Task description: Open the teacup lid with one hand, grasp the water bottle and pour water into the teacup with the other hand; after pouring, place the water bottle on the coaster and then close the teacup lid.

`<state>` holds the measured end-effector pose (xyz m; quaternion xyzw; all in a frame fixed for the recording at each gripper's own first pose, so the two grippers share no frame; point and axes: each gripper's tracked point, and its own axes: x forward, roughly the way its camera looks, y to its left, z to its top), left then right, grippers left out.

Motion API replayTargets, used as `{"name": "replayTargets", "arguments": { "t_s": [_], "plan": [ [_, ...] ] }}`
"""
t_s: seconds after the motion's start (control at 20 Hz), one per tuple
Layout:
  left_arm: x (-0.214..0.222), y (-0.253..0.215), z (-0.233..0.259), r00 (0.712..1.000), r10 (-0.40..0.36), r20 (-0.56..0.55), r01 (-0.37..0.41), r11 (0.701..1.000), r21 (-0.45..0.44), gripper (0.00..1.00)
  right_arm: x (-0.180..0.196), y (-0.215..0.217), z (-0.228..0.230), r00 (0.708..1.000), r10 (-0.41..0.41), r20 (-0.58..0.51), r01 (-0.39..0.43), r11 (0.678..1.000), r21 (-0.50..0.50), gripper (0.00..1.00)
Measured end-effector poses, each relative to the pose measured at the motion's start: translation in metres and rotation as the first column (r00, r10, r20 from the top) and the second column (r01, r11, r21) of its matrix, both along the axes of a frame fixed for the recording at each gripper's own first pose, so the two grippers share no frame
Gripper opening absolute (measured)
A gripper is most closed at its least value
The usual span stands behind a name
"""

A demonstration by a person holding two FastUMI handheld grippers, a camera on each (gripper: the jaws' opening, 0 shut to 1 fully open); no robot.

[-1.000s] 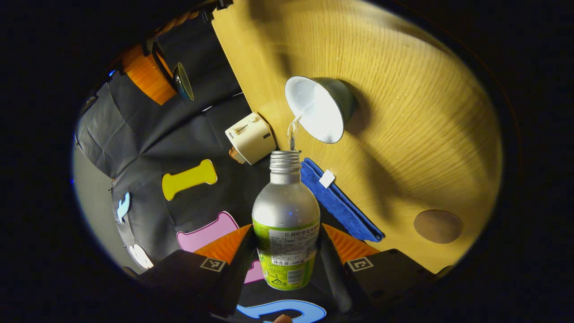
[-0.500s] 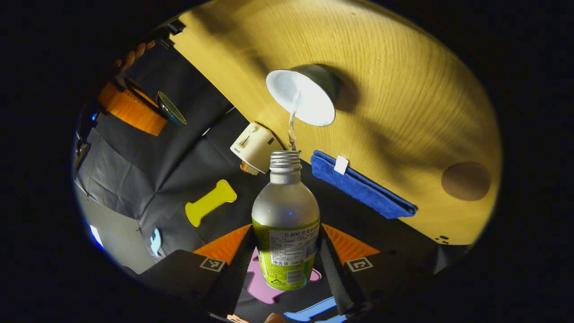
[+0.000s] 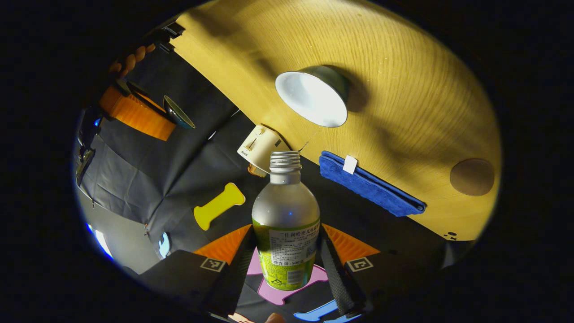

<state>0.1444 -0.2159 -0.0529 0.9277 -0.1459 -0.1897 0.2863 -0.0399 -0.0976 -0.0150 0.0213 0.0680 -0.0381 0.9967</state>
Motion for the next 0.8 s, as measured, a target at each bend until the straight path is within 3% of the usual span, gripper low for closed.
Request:
{"name": "replayTargets", "arguments": {
  "t_s": [0.1,0.15,0.2,0.3,0.4,0.45,0.5,0.7,0.8],
  "plan": [
    [0.000,0.000,0.000,1.000,-0.001,-0.003,0.001,1.000,-0.003,0.82,0.000,0.000,0.000,1.000,-0.001,0.001,0.001,1.000,0.000,0.32],
    [0.000,0.000,0.000,1.000,0.001,-0.005,-0.001,1.000,-0.004,0.82,0.000,0.000,0.000,1.000,0.000,0.001,0.000,1.000,0.000,0.27],
    [0.000,0.000,0.000,1.000,0.002,-0.006,-0.002,1.000,-0.006,0.83,0.000,-0.001,0.000,1.000,-0.002,0.001,0.002,1.000,0.000,0.32],
    [-0.001,-0.002,0.000,1.000,-0.005,-0.006,0.005,1.000,-0.022,0.82,0.000,-0.001,0.000,1.000,-0.004,0.002,0.004,1.000,0.001,0.32],
    [-0.002,-0.005,-0.003,1.000,-0.010,-0.022,0.008,0.997,-0.073,0.83,-0.001,-0.002,0.000,1.000,-0.006,0.002,0.006,1.000,0.003,0.32],
    [-0.002,-0.006,-0.007,0.999,-0.006,-0.046,0.001,0.993,-0.120,0.82,0.000,-0.003,-0.002,1.000,-0.007,0.000,0.007,1.000,0.005,0.27],
    [-0.004,-0.006,-0.010,0.997,0.005,-0.077,-0.018,0.985,-0.170,0.83,0.000,-0.003,-0.002,1.000,-0.010,-0.002,0.010,1.000,0.006,0.32],
    [-0.005,-0.011,-0.014,0.979,0.049,-0.197,-0.123,0.916,-0.381,0.82,0.000,-0.006,0.000,1.000,-0.018,0.004,0.018,1.000,0.001,0.31],
    [-0.002,-0.008,-0.016,0.961,0.070,-0.268,-0.198,0.850,-0.487,0.82,-0.001,-0.005,0.000,1.000,-0.018,0.005,0.018,1.000,-0.001,0.32]
  ]
}}
